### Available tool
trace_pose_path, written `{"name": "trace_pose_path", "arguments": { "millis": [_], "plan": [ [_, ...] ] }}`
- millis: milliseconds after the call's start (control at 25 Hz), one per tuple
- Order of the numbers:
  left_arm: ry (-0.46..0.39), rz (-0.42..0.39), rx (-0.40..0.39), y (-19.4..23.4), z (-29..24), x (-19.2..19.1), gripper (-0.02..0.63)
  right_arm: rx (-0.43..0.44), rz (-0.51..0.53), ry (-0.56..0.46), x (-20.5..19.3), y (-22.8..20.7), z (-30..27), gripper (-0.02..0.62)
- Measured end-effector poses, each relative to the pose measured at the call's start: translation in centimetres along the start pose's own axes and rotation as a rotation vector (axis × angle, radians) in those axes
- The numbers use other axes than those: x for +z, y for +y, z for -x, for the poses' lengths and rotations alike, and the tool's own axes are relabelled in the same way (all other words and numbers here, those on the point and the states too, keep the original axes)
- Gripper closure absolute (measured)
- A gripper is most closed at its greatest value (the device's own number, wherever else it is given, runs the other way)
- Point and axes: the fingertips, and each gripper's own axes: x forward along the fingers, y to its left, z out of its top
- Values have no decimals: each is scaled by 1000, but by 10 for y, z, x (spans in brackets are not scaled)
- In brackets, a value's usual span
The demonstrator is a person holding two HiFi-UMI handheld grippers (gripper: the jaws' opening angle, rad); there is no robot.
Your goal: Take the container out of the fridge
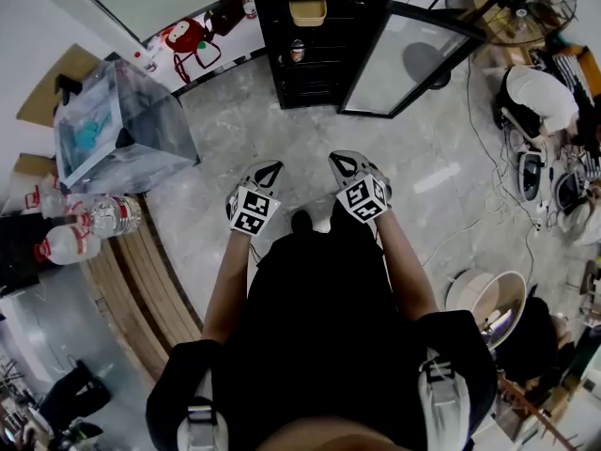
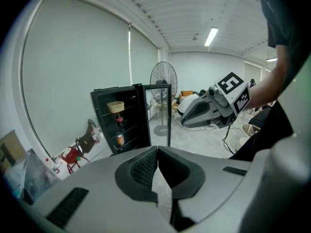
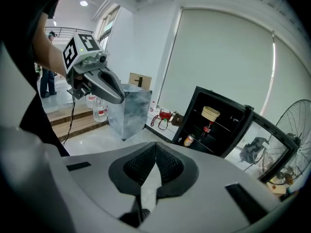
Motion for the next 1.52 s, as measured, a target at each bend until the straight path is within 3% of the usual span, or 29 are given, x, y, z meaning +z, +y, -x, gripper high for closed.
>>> {"name": "trace_pose_path", "arguments": {
  "millis": [440,1080,1520],
  "plan": [
    [19,-5,35,20,-46,40,586,23,14,-17,-5,-67,-19,597],
    [36,36,124,47,-123,108,586,129,71,-45,-9,-163,-44,597],
    [59,84,193,45,-157,128,586,187,90,-73,-22,-210,-52,597]
  ]
}}
